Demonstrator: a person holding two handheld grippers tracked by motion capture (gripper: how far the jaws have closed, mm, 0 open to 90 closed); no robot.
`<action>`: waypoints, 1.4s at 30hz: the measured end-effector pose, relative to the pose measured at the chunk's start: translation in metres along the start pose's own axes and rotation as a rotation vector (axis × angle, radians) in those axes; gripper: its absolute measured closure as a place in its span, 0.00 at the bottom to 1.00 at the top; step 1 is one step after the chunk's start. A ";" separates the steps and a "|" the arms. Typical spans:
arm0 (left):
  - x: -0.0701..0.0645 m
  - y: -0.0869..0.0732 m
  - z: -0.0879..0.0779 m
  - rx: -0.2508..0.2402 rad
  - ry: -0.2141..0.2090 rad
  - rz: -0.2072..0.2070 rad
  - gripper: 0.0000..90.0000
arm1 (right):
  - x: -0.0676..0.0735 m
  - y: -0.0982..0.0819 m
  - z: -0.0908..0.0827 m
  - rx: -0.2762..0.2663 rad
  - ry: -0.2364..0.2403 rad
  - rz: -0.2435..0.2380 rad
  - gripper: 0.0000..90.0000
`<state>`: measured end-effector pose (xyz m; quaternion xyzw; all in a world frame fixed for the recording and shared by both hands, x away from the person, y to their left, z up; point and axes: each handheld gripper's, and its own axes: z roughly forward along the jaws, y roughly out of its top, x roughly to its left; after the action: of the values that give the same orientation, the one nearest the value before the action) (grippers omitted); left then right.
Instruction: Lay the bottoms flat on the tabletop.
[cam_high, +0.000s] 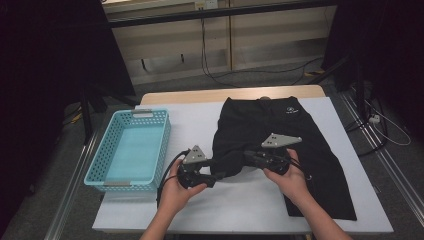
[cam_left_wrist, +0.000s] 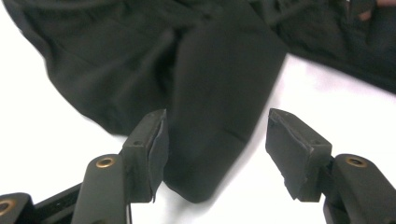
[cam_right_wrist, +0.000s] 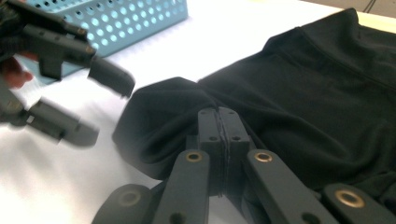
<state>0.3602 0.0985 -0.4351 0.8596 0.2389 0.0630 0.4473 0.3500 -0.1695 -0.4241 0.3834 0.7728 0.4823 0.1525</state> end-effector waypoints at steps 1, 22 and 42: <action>-0.001 -0.002 0.004 0.011 0.004 0.015 0.45 | -0.001 -0.001 0.001 0.007 -0.002 -0.001 1.00; 0.005 0.006 0.011 0.083 -0.034 -0.018 0.99 | -0.013 -0.016 -0.010 0.046 -0.011 0.049 0.99; 0.036 0.011 0.010 0.007 0.014 -0.127 0.99 | -0.002 -0.018 -0.013 0.098 0.052 0.003 0.90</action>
<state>0.3992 0.1029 -0.4365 0.8438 0.2961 0.0396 0.4457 0.3354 -0.1837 -0.4340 0.3792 0.7986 0.4537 0.1125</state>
